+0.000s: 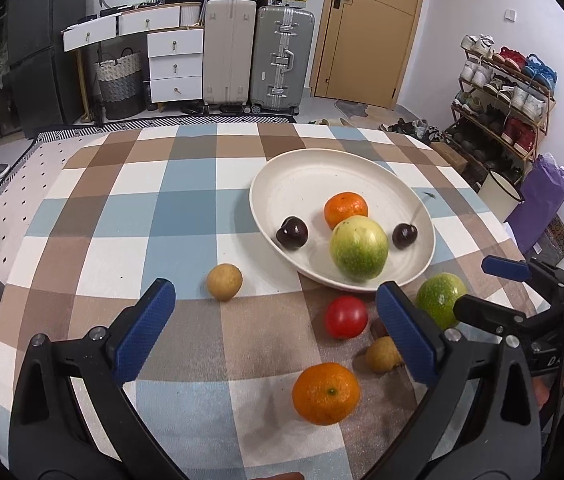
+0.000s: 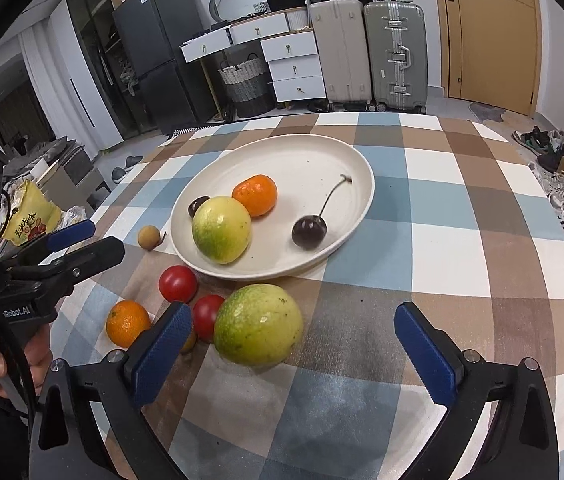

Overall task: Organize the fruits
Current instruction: 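Grasp an orange with the left tool while the right tool grasps a yellow-green pomelo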

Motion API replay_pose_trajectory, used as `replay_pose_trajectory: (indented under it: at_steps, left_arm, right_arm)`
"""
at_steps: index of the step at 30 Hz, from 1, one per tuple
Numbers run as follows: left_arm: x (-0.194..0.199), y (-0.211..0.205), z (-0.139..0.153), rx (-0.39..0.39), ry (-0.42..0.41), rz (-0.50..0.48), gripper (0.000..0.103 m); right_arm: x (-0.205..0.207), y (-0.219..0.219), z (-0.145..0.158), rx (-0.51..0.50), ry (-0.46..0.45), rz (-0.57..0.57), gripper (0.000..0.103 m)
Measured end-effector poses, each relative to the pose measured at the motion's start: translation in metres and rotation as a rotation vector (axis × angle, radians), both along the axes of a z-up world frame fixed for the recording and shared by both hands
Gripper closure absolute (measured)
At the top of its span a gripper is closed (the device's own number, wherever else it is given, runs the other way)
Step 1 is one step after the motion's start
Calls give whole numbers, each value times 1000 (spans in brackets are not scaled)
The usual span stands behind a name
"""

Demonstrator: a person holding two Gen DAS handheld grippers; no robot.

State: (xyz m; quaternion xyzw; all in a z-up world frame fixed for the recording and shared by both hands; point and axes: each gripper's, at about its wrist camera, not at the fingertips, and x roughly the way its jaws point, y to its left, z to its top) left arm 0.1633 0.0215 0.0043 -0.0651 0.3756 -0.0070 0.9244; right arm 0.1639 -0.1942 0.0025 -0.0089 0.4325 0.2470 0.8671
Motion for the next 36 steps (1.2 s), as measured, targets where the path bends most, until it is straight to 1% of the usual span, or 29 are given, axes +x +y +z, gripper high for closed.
replay_pose_trajectory:
  at_steps: [4,7,11,14,18,20,22,27,33,36]
  left_arm:
    - [-4,-1,-2,11,9,-12,3]
    - [-5,-1,-5,26,22,-3,3]
    - [-6,-2,-11,19,38,2,3]
    - [-7,-5,-14,17,42,-4,3]
    - [-7,-8,-17,36,55,-5,3]
    - [-7,-8,-18,30,62,-5,3]
    - [-9,-10,-18,25,58,-12,3]
    - [-12,-13,-21,43,58,-17,3]
    - [-11,-12,-30,26,86,-16,3]
    - [-12,-11,-37,23,117,-28,3]
  right_arm:
    - [-1,-5,-4,-1,13,-2,0]
    - [-1,-9,-5,3,13,-8,0]
    - [-1,-13,-7,12,27,-24,0]
    - [-4,-13,-7,15,26,-11,0]
    - [-7,-10,-9,1,32,6,0]
    - [-8,-9,-9,-1,32,11,0]
    - [-8,-9,-9,1,33,12,0]
    - [-10,-11,-7,-3,23,15,0]
    - [-8,-6,-13,-1,45,35,1]
    - [-7,-2,-16,1,50,40,1]
